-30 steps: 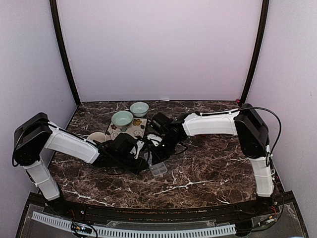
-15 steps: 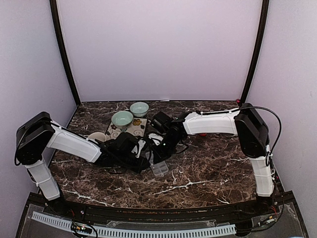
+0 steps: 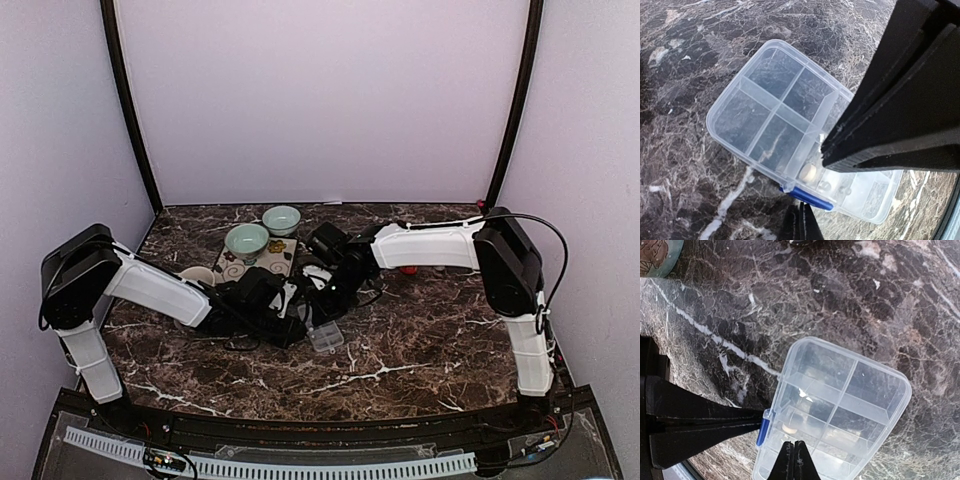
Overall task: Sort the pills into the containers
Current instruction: Close the lid of the pill container.
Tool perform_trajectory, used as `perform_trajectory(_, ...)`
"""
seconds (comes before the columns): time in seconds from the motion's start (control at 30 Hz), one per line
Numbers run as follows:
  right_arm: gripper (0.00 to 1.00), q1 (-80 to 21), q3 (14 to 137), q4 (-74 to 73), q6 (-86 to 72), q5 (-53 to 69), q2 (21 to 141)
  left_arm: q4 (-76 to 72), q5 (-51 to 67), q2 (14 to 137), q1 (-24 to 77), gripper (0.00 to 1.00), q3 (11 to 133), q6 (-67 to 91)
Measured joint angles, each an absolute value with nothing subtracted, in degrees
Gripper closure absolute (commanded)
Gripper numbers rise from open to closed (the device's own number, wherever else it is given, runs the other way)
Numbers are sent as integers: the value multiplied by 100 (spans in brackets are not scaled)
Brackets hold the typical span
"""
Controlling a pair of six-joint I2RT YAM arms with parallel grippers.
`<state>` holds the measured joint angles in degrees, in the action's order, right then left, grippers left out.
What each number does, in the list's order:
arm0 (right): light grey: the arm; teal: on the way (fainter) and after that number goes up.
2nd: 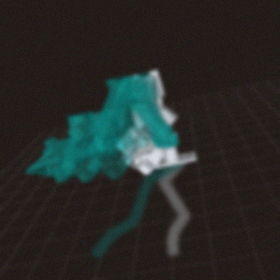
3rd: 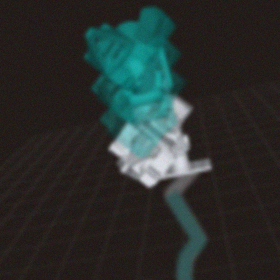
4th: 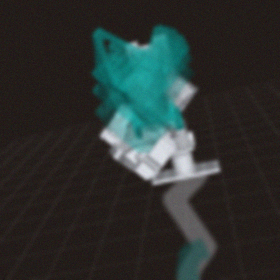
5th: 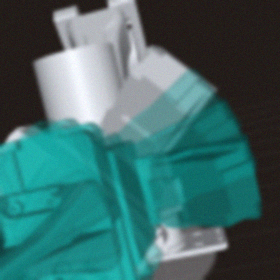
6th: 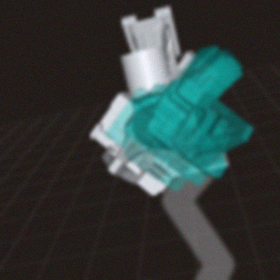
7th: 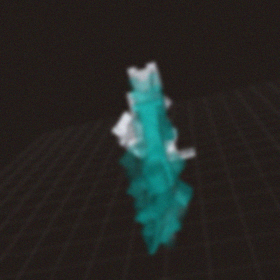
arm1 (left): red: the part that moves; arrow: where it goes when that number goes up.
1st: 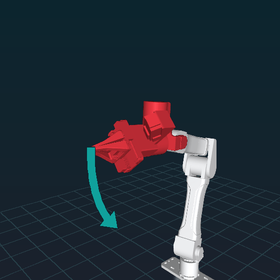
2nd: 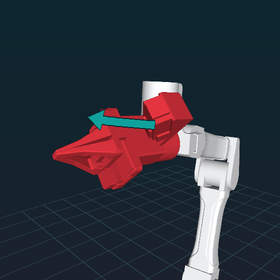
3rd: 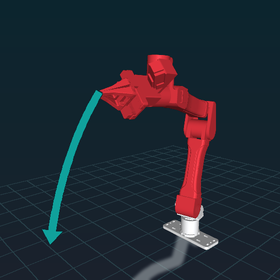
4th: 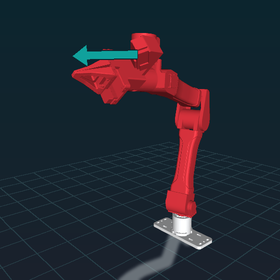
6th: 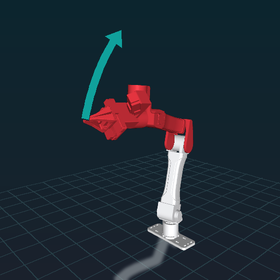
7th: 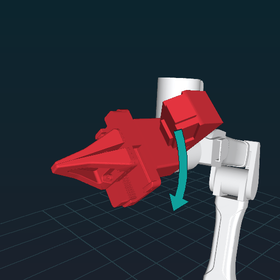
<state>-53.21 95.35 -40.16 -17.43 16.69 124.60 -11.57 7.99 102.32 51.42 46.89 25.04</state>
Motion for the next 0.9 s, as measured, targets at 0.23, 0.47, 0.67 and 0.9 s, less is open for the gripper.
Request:
perform_trajectory(0.23, 82, -5317, 9550, -3940, -1719, 1647, 12462, -1210, 816, 10245, 5137, 100, 4689, 2663)
perform_trajectory(0.47, 73, -5321, 9526, -3756, -1653, 1538, 12427, -1164, 814, 10283, 5137, 100, 4764, 2753)
perform_trajectory(0.67, 71, -5336, 9428, -3616, -1636, 1385, 12363, -1168, 812, 10307, 5137, 100, 4788, 2762)
perform_trajectory(0.9, 70, -5367, 9373, -3531, -1634, 1212, 12320, -1170, 810, 10313, 5137, 100, 4799, 2762)
